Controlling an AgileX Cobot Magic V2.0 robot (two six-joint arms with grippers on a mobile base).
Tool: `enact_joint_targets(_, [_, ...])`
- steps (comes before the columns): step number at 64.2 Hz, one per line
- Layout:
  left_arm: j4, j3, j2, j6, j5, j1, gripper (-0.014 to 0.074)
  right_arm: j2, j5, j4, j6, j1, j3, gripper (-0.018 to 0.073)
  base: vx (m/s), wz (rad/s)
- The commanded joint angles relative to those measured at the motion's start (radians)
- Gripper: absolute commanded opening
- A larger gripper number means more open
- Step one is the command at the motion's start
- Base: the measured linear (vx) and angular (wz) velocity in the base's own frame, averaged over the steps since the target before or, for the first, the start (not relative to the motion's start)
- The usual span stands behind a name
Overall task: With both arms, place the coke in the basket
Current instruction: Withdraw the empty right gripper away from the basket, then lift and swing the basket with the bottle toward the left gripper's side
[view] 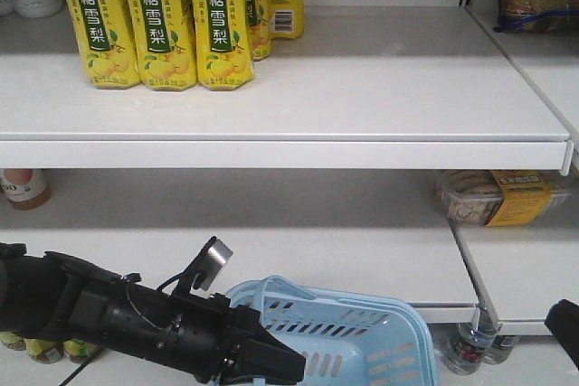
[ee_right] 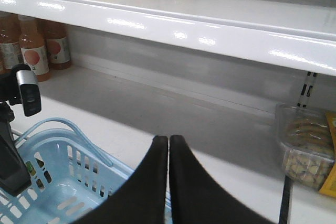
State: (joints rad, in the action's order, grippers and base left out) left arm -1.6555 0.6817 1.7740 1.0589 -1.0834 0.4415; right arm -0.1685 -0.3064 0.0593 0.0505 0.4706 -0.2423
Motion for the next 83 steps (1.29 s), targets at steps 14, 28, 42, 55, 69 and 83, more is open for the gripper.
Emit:
enact_joint_targets(14, [-0.108,0.021,-0.047,0.011,-0.137,-0.001,-0.0006,-0.01,0.078,0.01,0.0,0.0,-0.027,-0.0009,0.0,0.0])
enact_joint_targets(28, [-0.108,0.021,-0.047,0.011,-0.137,-0.001,-0.0006,-0.01,0.078,0.01,0.0,0.0,-0.027,-0.0009,0.0,0.0])
enact_joint_targets(42, [-0.109,0.021,-0.049,0.011,-0.14,0.015,-0.0006,-0.01,0.078,0.01,0.0,0.0,-0.027,-0.0009,0.0,0.0])
enact_joint_targets(55, [-0.113,-0.012,-0.1,0.011,-0.164,0.046,-0.0006,-0.01,0.078,0.01,0.0,0.0,-0.027,-0.0009,0.0,0.0])
enact_joint_targets(69, [-0.115,-0.036,-0.233,0.037,-0.162,0.073,-0.0006,-0.01,0.078,0.01,0.0,0.0,-0.027,-0.0009,0.0,0.0])
enact_joint_targets(83, [-0.115,-0.036,-0.385,0.037,-0.082,0.074,-0.0006,-0.01,0.077,0.01,0.0,0.0,-0.027,-0.0009,0.0,0.0])
